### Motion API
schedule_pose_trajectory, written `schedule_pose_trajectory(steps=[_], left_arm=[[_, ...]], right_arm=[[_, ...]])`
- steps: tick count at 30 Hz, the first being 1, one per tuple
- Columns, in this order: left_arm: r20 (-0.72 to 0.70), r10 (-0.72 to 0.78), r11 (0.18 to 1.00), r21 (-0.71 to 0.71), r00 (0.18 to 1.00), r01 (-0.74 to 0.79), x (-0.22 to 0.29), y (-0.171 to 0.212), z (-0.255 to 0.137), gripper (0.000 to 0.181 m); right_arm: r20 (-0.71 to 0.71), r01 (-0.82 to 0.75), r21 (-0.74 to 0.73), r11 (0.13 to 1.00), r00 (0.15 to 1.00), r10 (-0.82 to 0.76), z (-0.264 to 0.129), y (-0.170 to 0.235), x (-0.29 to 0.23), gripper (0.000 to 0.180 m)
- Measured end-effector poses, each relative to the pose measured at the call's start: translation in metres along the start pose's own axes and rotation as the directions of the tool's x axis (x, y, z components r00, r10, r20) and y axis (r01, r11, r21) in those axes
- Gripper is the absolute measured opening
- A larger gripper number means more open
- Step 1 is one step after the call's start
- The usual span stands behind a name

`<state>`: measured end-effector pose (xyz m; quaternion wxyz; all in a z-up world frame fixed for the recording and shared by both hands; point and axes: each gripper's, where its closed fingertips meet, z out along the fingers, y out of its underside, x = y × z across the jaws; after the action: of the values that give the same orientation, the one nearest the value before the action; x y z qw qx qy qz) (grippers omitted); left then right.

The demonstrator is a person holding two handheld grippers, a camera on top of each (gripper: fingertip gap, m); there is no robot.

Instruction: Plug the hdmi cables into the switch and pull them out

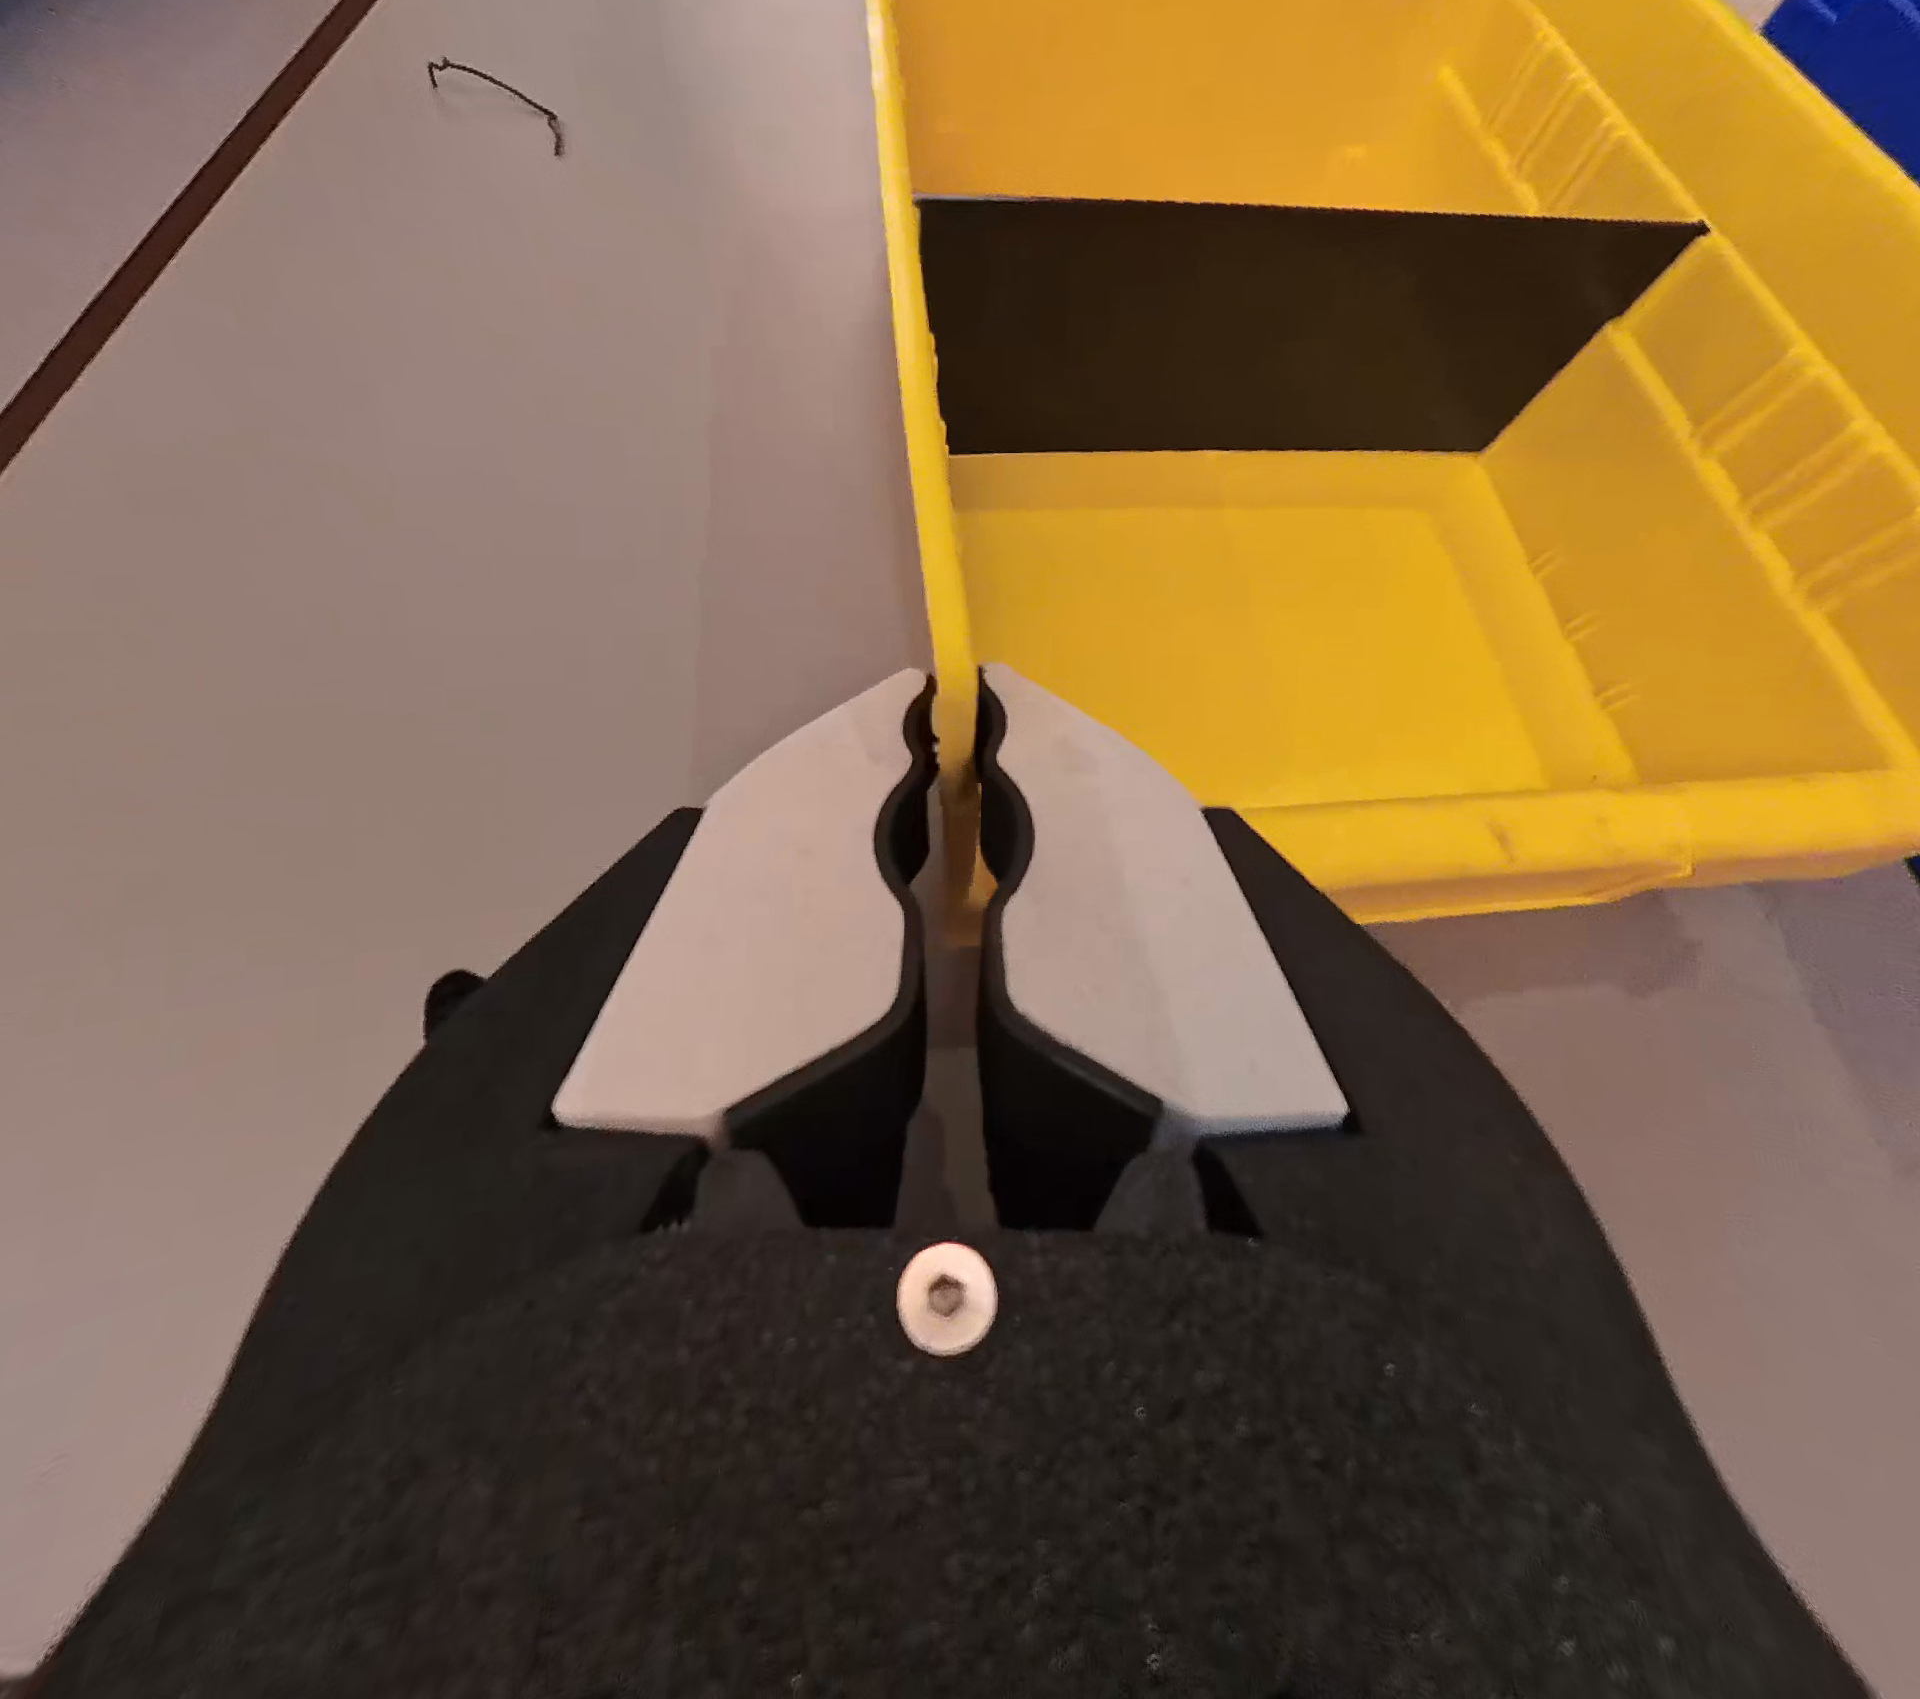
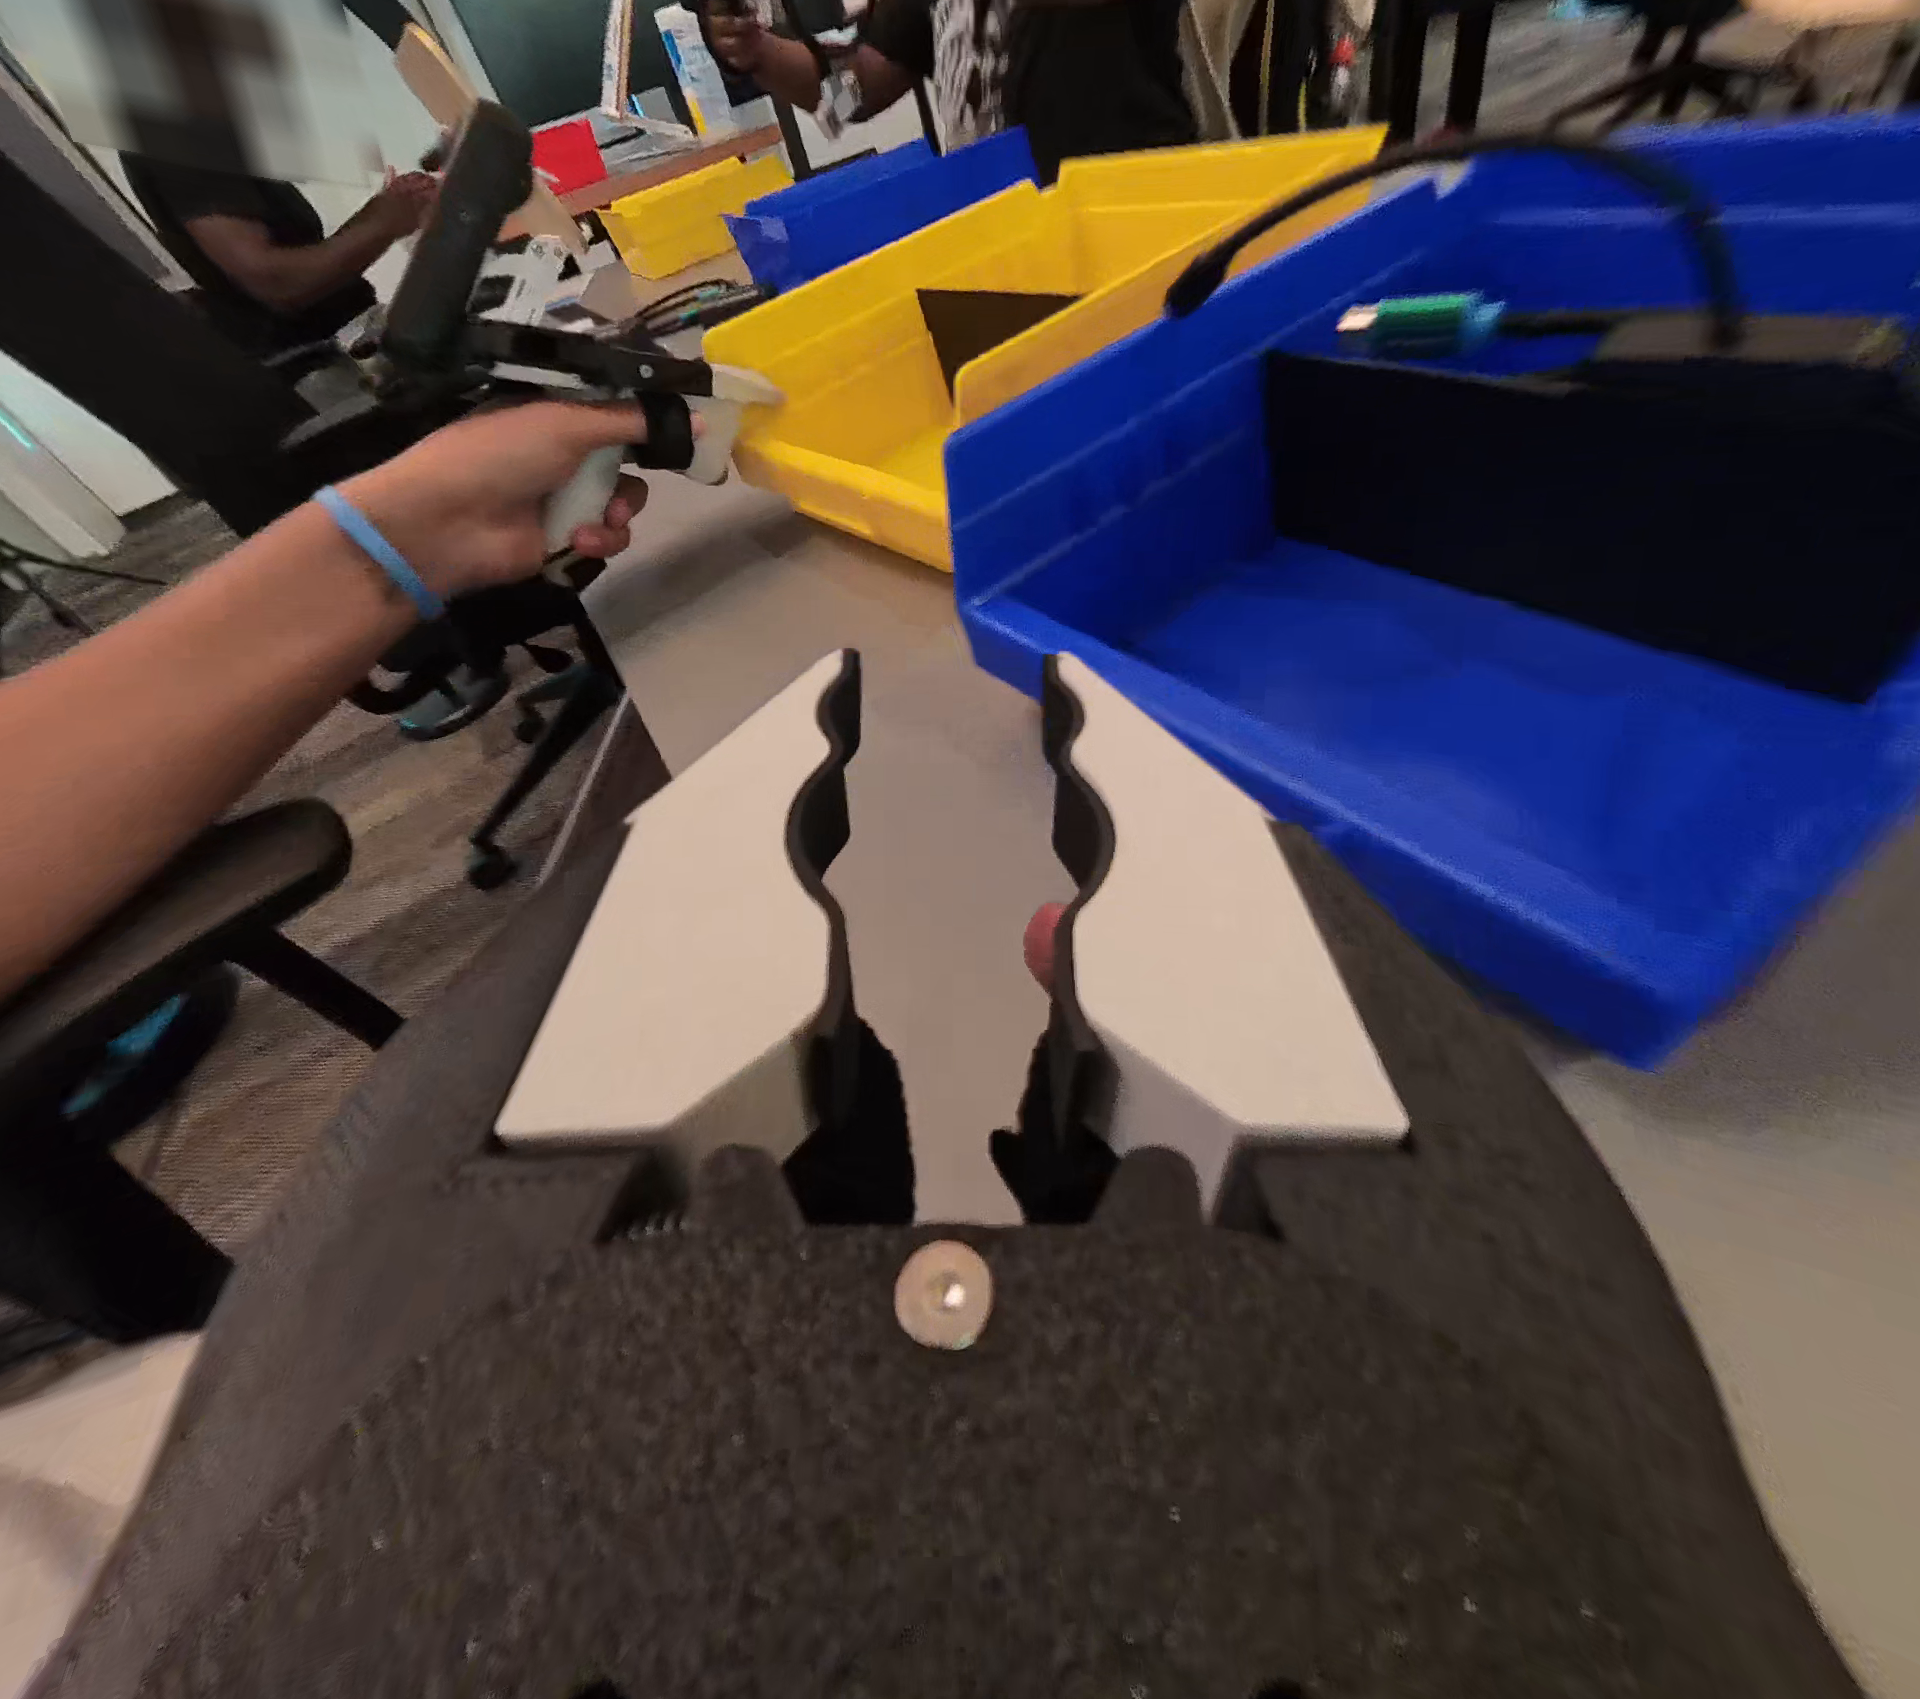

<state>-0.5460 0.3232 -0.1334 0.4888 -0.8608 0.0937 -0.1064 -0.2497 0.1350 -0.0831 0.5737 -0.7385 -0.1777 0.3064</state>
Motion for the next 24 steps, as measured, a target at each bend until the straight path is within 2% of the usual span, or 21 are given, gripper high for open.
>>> schedule_pose_trajectory(steps=[3,7,9,11,15,16,19,22,24], left_arm=[[-0.003,0.006,1.000,-0.015,1.000,-0.006,0.011,0.009,-0.013,0.005],[0.031,0.011,1.000,-0.019,0.999,-0.010,0.025,0.021,-0.031,0.005],[0.070,0.018,0.999,-0.030,0.997,-0.016,0.031,0.030,-0.043,0.005],[0.113,0.044,0.998,-0.038,0.993,-0.040,0.038,0.040,-0.060,0.004],[0.175,0.086,0.996,-0.032,0.981,-0.081,0.054,0.064,-0.097,0.004],[0.184,0.077,0.997,-0.029,0.980,-0.072,0.059,0.070,-0.106,0.004],[0.208,0.046,0.999,-0.010,0.977,-0.045,0.072,0.086,-0.131,0.004],[0.238,0.022,1.000,-0.006,0.971,-0.021,0.082,0.096,-0.149,0.007],[0.302,0.099,0.995,-0.009,0.948,-0.101,0.083,0.098,-0.158,0.006]], right_arm=[[0.022,-0.073,-0.091,0.993,0.997,0.075,0.039,0.021,-0.025,0.046],[-0.024,-0.035,-0.190,0.981,0.999,0.031,0.079,0.039,-0.042,0.047],[-0.090,-0.033,-0.188,0.982,0.996,0.017,0.092,0.038,-0.041,0.047],[-0.214,-0.001,-0.157,0.988,0.976,-0.033,0.097,0.031,-0.026,0.047],[-0.271,0.085,-0.103,0.991,0.956,-0.110,0.102,0.020,-0.020,0.047],[-0.272,0.104,-0.109,0.989,0.953,-0.130,0.104,0.021,-0.019,0.044],[-0.275,0.138,-0.155,0.978,0.945,-0.177,0.108,0.026,-0.018,0.017],[-0.306,0.151,-0.162,0.975,0.932,-0.195,0.108,0.024,-0.015,0.006],[-0.278,0.160,-0.171,0.972,0.939,-0.203,0.108,0.024,-0.020,0.005]])
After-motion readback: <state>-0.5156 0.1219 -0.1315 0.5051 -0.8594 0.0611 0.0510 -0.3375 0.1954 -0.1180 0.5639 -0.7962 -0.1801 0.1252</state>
